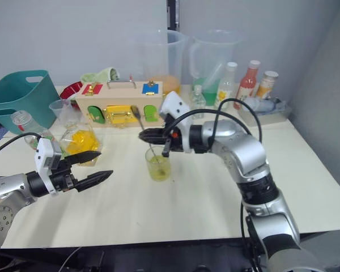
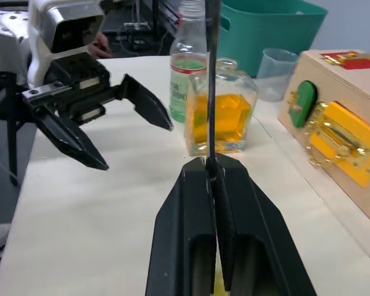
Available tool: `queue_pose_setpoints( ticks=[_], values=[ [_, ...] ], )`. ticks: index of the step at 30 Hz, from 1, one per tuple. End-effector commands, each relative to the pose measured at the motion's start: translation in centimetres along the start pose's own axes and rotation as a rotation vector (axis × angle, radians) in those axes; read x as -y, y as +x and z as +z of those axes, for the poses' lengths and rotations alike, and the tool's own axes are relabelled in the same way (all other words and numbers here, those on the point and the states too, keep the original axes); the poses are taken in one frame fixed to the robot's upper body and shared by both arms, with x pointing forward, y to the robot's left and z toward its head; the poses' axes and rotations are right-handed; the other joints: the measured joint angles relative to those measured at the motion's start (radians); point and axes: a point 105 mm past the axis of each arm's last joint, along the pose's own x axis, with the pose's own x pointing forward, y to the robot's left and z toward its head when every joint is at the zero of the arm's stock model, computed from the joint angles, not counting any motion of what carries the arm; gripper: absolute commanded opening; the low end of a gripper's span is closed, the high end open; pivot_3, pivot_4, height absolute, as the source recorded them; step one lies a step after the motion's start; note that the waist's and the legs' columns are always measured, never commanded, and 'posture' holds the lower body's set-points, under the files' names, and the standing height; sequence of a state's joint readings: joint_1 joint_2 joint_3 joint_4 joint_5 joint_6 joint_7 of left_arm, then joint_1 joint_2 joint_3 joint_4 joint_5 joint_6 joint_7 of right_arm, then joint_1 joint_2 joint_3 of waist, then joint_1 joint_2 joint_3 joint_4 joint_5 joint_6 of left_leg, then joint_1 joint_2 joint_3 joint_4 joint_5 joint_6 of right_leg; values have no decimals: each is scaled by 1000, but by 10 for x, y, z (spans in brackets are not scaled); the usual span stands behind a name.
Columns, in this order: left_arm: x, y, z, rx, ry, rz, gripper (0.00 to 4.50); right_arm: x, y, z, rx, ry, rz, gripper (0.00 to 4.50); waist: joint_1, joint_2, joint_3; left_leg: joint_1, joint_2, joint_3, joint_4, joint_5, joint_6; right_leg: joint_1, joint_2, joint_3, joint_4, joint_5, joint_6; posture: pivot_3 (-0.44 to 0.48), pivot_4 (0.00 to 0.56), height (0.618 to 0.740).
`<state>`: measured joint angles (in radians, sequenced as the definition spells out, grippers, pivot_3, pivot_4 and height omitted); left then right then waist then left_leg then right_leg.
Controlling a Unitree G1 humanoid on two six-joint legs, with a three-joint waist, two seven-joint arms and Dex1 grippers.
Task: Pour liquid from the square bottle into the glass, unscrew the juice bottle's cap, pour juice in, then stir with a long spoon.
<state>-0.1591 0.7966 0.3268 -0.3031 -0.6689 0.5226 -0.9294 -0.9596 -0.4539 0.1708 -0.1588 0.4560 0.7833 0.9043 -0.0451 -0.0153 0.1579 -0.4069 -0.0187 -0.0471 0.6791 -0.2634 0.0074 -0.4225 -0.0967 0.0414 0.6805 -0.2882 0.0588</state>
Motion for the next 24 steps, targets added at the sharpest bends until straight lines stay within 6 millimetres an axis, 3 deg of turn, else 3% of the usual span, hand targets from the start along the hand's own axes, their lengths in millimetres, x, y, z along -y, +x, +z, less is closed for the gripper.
queue_pose_setpoints(
  ticks=[1,7,13,18,20,24],
  values=[
    [1,2,9,24,45,-9,4487,10,-9,16,25,-71,-47,0,0,0,0,0,0,0,0,0,0,0,0,0,0,0,0,0,150,740],
    [4,-1,9,15,44,-11,4487,27,-3,12,64,-103,-123,0,0,0,0,0,0,1,0,0,0,0,0,0,0,0,0,0,150,740],
    [6,-5,9,8,43,-6,4487,27,11,16,152,-97,-118,0,-1,0,0,0,0,0,0,0,0,0,0,0,0,0,0,0,150,740],
    [7,-7,8,-3,50,1,4487,-5,27,18,193,17,44,0,-1,0,0,0,1,0,0,0,-1,0,0,0,1,0,0,0,150,740],
    [6,-7,8,-4,53,3,4487,-16,22,8,129,5,91,0,1,0,0,0,1,-1,0,0,-1,0,0,0,0,0,0,0,150,740],
    [5,-7,7,-5,54,4,4487,-17,10,1,75,5,91,0,4,0,0,0,0,-1,1,0,0,1,-1,0,0,0,0,0,150,740]
  ],
)
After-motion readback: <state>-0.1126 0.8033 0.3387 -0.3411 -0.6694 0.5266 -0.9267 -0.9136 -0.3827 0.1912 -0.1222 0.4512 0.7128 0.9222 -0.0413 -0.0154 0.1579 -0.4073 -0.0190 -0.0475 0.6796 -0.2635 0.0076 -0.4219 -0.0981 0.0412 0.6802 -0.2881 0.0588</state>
